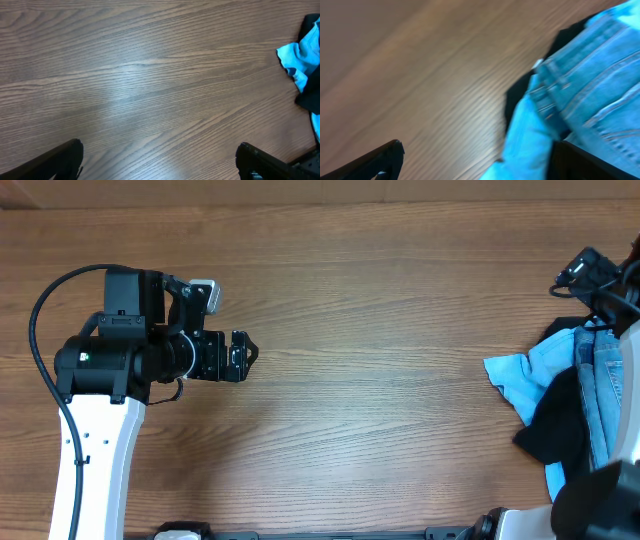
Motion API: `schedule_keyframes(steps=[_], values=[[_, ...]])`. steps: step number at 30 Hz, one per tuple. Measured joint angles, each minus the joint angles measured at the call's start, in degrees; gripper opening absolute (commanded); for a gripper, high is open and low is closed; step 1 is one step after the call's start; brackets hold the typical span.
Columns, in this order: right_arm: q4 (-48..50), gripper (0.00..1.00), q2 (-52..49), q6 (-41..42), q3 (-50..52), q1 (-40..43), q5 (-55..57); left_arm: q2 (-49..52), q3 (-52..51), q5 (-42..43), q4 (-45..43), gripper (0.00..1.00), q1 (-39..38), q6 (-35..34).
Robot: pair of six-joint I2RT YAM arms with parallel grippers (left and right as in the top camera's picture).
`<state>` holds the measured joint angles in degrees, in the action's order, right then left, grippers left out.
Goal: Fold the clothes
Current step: 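Reach the right gripper into the clothes pile and grasp the light blue jeans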
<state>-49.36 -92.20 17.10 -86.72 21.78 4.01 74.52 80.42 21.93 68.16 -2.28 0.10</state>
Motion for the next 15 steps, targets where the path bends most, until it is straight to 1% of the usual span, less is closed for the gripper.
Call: schedule_keyframes(steps=[3,11,15], values=[[0.26,1.0,-4.22,-1.07,-0.28,1.51,2.78,0.0,0.0,0.0,0.0,1.0,0.0,0.04],[3.02,1.0,-19.71,-1.88,-0.28,6.54,6.97,0.0,0.09,0.02,-1.27,1.0,0.0,0.07],[6.62,1.0,-22.77,-2.05,-0.28,7.5,8.39,0.0,0.11,0.04,-2.56,1.0,0.0,0.07]])
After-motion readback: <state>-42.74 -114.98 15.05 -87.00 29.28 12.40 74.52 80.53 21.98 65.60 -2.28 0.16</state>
